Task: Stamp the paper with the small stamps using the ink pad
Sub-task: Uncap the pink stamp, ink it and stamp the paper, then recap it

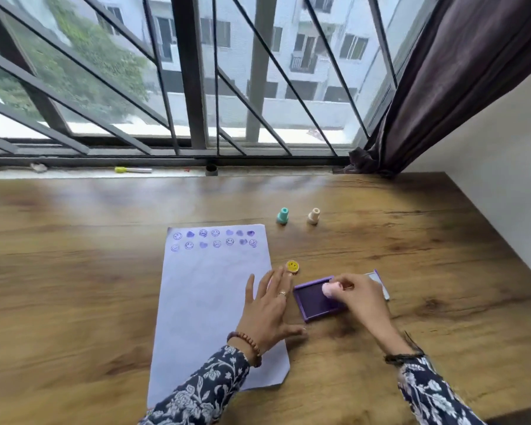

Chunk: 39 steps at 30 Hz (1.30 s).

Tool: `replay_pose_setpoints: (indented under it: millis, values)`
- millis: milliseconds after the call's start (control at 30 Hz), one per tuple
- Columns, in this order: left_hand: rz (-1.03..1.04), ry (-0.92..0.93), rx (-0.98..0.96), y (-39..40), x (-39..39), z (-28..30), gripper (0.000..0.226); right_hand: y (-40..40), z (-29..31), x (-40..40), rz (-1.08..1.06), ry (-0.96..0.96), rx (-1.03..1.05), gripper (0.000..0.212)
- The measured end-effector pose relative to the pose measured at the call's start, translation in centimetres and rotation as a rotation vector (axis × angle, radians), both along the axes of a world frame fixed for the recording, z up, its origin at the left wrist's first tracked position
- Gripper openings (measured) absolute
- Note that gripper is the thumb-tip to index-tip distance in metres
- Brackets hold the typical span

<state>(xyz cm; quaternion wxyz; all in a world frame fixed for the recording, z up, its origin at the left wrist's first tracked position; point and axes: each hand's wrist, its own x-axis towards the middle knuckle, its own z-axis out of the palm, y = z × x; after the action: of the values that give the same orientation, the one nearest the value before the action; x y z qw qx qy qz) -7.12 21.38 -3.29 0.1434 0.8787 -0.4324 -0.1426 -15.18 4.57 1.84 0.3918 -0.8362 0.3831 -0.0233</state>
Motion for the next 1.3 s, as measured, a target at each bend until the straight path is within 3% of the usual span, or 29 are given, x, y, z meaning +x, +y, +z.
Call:
replay_pose_setpoints:
  millis: [133, 233, 333, 433, 567, 733, 833, 1033, 1300]
  values:
    - [0.120, -0.044, -0.104, 5.9, 2.6, -0.3, 0.069, 4.2, 0.4, 0.3, -0.301, -0.337, 0.644, 0.006]
    - [0.258, -0.048, -0.190, 11.2, 6.5, 0.0, 0.052, 8.5, 0.2, 2.0, -0.386, -0.434, 0.971, 0.012]
    - [0.381, -0.046, -0.196, 15.7, 11.0, 0.7, 0.048, 12.9, -0.1, 4.9, -0.412, -0.473, 1.143, 0.014]
    - [0.341, -0.008, -0.108, 18.2, 15.4, 0.9, 0.053, 17.0, -0.3, 8.3, -0.386, -0.510, 1.161, 0.013]
    - [0.199, 0.024, 0.038, 17.8, 19.7, 0.8, 0.073, 21.1, -0.7, 12.8, -0.352, -0.504, 0.957, 0.014]
    - [0.119, 0.129, 0.131, 17.3, 21.7, -1.0, 0.081, 23.6, -1.5, 16.8, -0.251, -0.269, 0.221, 0.010]
    - [0.101, 0.144, 0.099, 17.8, 22.1, -2.0, 0.080, 24.7, -2.1, 17.9, -0.145, -0.184, -0.047, 0.008]
    - [0.095, 0.142, 0.064, 17.8, 22.0, -2.1, 0.079, 25.9, -2.6, 18.4, 0.109, -0.059, -0.319, 0.014]
    - [0.087, 0.121, 0.044, 17.9, 21.8, -2.3, 0.079, 25.5, -2.7, 19.4, 0.258, 0.073, -0.453, 0.019]
